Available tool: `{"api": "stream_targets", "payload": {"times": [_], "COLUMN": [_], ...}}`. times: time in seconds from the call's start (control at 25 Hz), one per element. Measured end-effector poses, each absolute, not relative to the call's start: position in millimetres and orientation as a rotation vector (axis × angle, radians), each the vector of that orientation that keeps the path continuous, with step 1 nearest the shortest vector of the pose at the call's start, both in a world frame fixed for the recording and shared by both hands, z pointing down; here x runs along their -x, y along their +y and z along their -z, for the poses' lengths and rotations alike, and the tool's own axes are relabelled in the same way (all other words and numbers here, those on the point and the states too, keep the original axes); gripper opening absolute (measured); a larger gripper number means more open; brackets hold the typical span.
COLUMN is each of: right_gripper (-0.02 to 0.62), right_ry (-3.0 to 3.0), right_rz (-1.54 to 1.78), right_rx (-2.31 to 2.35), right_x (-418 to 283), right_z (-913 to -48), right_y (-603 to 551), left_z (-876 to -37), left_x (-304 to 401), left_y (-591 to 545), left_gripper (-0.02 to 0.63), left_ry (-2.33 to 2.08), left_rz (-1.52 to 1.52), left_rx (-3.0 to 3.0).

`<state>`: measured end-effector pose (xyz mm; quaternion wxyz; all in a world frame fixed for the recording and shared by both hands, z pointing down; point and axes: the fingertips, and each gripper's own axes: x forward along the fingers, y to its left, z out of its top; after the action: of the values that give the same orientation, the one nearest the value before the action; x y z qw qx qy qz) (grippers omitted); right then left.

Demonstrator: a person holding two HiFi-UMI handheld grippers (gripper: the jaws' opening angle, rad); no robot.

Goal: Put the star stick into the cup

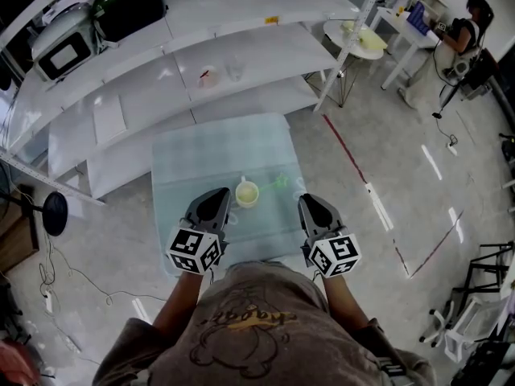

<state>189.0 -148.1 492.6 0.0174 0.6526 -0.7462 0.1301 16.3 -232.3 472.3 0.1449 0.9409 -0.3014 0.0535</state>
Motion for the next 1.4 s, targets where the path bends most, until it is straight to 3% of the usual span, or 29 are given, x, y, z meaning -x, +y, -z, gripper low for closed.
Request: {"api": "stream_targets", "payload": {"times": [0.28,1.4], "right_gripper": [0.002,0.002], "right_ry": [-2.3,-2.297], "right_rz": [-0.375,-0.43], "right_rx": [-2.045,-2.083], "right_x": [-188,-188], "right_z": [-501,-513], "right_y": [-146,-153], "left_z": [-481,-486], "left_x": [-13,-5], "left_y": [-230,-234], "left_gripper": [0.021,0.021], "left_ry": [-0.891,-0.943], "left_rz": [-0.156,-0.155], "left_rx": [-2.71,-2.684]}}
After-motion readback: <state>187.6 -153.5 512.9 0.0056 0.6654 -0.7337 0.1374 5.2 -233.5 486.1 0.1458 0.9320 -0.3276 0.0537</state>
